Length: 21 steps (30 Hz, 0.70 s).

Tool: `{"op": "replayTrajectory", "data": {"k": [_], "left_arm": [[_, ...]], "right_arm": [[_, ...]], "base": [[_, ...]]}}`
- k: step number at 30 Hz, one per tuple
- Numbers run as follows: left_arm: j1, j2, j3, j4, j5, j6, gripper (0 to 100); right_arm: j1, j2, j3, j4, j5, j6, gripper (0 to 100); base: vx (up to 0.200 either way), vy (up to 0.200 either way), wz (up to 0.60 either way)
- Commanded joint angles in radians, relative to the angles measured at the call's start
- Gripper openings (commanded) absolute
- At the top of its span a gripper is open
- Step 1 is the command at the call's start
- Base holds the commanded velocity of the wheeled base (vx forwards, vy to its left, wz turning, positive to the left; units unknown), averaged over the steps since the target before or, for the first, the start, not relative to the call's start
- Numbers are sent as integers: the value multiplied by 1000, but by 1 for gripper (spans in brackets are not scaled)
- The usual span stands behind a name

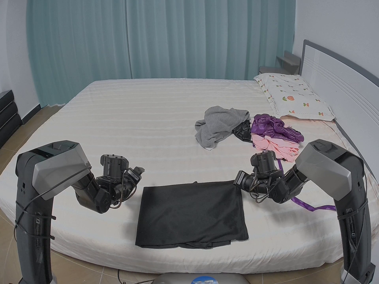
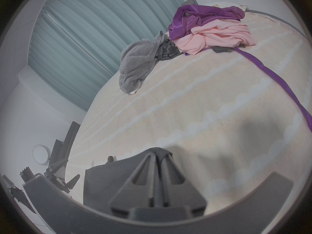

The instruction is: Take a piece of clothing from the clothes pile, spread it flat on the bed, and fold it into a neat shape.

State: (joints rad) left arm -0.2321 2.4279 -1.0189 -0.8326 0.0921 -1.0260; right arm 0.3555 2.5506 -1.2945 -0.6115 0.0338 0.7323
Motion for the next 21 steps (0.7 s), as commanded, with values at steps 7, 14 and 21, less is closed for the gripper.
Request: {"op": "replayTrajectory", "data": {"k": [7, 14, 21], "left_arm": [[-3, -9, 8, 7, -3, -5, 100], [-24, -82, 138, -3, -45, 1, 100], [-26, -119, 246, -30, -91, -6, 100]], "right_arm": [[-15, -121, 112, -30, 57, 41, 100], [-36, -274, 408, -203, 66, 79, 100], [-58, -417, 767, -422, 32, 203, 100]], "base": [[0, 0, 0], [0, 0, 0], [0, 0, 0]]}}
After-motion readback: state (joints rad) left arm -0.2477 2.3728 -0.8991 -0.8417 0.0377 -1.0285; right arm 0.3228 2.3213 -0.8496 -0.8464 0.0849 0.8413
